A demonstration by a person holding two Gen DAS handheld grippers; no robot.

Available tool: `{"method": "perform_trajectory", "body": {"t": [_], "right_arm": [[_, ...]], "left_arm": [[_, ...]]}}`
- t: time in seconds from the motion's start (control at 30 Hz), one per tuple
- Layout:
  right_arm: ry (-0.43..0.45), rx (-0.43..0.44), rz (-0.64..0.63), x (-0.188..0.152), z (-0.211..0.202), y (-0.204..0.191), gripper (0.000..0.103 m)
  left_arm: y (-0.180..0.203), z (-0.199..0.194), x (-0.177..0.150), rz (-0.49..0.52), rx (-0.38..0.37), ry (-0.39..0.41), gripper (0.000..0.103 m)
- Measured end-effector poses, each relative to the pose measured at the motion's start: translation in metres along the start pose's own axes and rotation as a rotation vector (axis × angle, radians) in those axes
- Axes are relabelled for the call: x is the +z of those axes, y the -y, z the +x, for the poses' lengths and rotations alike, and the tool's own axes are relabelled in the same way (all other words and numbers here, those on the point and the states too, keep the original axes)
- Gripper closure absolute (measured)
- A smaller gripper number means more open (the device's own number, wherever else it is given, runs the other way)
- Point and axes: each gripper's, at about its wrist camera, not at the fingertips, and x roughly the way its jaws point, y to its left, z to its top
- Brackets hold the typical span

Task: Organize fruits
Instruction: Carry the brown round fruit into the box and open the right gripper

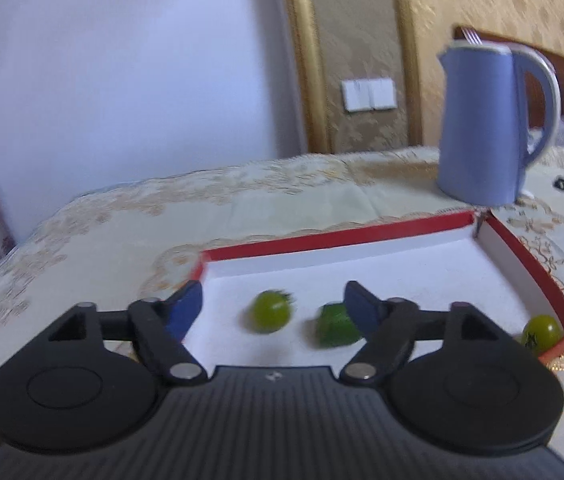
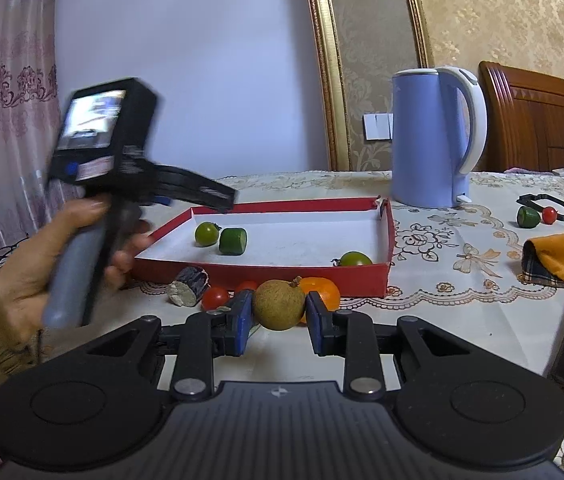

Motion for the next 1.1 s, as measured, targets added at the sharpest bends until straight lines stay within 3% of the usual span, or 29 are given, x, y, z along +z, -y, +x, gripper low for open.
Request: {"method": "perform_trajectory", "body": {"t": [0.13,0.33,0.67,1.1], "right_arm": [[0.002,0.001,0.000,0.002,0.004,-0.004,0.075],[0.018,0.006,-0.040,0.012,0.009,-0.015,0.075],[0.051,-0.034,-0.092,0.047,0.034,-0.017,0.075],[-0.041,-0.100,-0.106,0.083,0.115,0.004,0.075]], "left_arm": [[-0.035,-0.029,-0.022,-0.090,0.043,0.027,0.015],[-0.059,-0.040,-0.050,-0.109,0.149,-0.013,0.014],[-0.075,-0.038,-0.069,-0.106,0.206,-0.044,0.008],[-0.080,-0.035,-0.077,-0.097,0.228,-0.061,0.004]]}}
